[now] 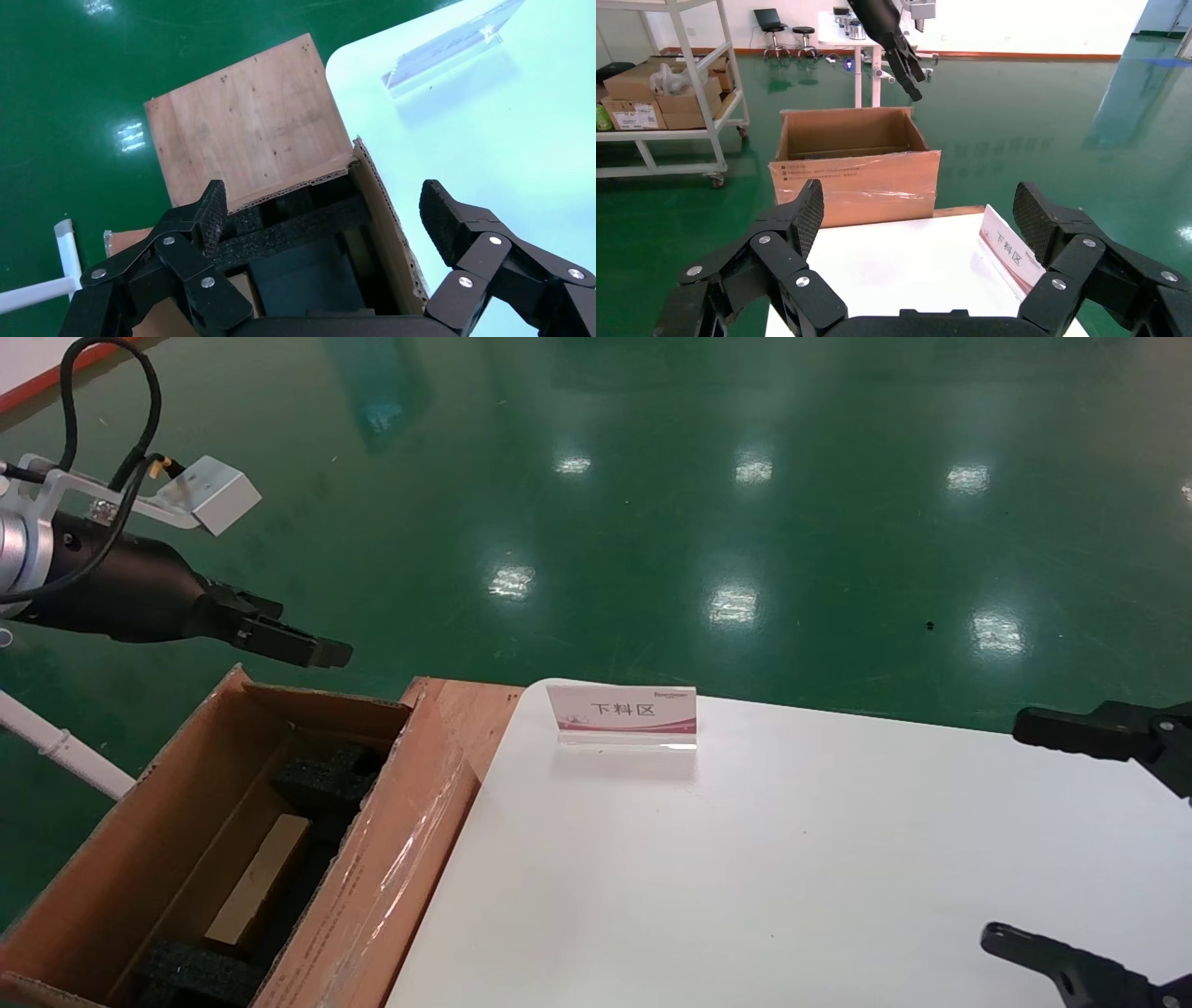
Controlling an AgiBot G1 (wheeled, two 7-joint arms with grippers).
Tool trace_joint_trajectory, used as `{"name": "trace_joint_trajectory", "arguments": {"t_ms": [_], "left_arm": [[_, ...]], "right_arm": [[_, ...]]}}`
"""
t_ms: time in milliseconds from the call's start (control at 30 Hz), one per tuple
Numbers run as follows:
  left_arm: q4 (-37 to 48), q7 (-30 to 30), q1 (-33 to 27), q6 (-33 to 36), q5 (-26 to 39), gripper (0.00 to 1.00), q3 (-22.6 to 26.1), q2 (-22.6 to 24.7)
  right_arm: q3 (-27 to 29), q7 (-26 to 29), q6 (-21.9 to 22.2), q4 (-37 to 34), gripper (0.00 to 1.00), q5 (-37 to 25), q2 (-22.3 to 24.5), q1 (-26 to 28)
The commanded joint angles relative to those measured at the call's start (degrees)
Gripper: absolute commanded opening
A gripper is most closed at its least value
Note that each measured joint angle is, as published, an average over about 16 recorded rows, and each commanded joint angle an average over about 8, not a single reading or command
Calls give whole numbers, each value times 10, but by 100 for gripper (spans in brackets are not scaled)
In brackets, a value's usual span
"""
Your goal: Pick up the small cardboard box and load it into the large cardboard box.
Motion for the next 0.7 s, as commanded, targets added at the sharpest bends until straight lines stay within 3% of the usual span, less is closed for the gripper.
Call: {"name": "trace_joint_trajectory", "arguments": {"t_ms": [33, 200, 700], "left_arm": [[-8, -2, -7, -4, -4, 100, 0, -5], [-14, 27, 44, 11, -19, 100, -65, 1], [-34, 156, 272, 77, -81, 100, -346, 29]], "right_arm": [[0, 0, 0, 0, 100, 0, 0, 0], [0, 0, 0, 0, 100, 0, 0, 0], [-1, 0, 0, 0, 100, 0, 0, 0]]}}
